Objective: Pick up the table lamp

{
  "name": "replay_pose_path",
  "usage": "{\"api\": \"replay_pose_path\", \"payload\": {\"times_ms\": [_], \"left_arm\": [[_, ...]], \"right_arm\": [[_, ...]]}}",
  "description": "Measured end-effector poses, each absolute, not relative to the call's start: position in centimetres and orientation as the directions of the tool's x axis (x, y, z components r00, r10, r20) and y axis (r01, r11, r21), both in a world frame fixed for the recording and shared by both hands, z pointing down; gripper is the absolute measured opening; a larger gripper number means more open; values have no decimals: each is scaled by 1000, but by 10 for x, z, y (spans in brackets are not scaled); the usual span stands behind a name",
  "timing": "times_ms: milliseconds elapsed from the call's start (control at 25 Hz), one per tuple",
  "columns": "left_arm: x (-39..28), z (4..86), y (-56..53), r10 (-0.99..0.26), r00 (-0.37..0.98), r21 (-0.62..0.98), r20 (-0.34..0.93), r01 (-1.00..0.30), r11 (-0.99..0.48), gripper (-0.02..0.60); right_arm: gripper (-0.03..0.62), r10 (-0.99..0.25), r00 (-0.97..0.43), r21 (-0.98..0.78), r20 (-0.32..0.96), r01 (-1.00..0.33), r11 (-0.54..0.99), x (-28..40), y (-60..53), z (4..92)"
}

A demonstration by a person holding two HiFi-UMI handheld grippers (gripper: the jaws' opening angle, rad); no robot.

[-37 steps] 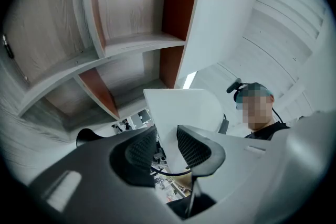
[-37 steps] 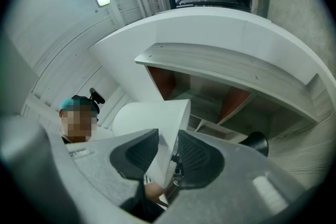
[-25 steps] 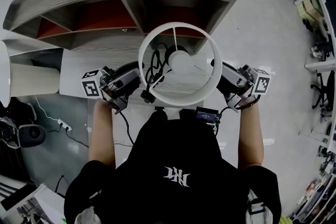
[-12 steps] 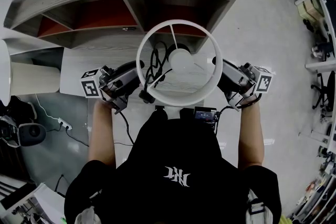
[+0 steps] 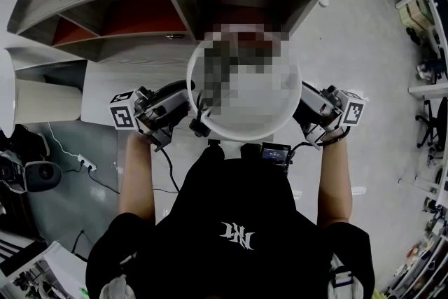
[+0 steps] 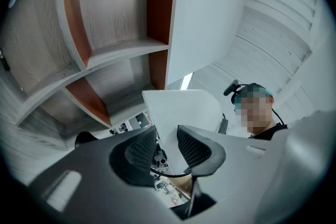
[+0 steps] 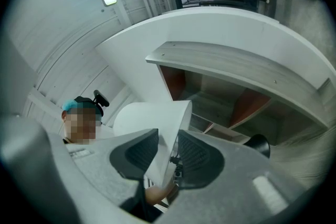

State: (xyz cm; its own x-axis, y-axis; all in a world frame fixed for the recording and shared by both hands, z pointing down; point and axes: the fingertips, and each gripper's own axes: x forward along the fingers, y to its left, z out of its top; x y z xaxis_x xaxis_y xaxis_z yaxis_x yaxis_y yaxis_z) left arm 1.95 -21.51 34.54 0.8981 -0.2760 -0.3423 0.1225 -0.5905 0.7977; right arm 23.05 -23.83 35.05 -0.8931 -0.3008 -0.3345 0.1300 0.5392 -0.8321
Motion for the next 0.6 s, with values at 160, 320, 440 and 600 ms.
{"api": "replay_pose_path", "payload": {"times_ms": [160,320,440,600], "left_arm": [[19,343,-214,-277,897,795,-345,122,-594,124],[20,342,-214,-275,898,795,-344,122,-595,124],[20,343,-214,-276,898,797,-341,121,-592,124],[19,343,-213,-275,897,796,-345,124,-592,124]], "right_arm": [[120,-291,-892,-828,-345,143,542,228,-236,346],[120,-297,-890,-824,-346,137,549,230,-238,345],[120,-302,-888,-824,-347,134,551,229,-238,342],[120,-303,-887,-822,-348,134,553,227,-238,341]]}}
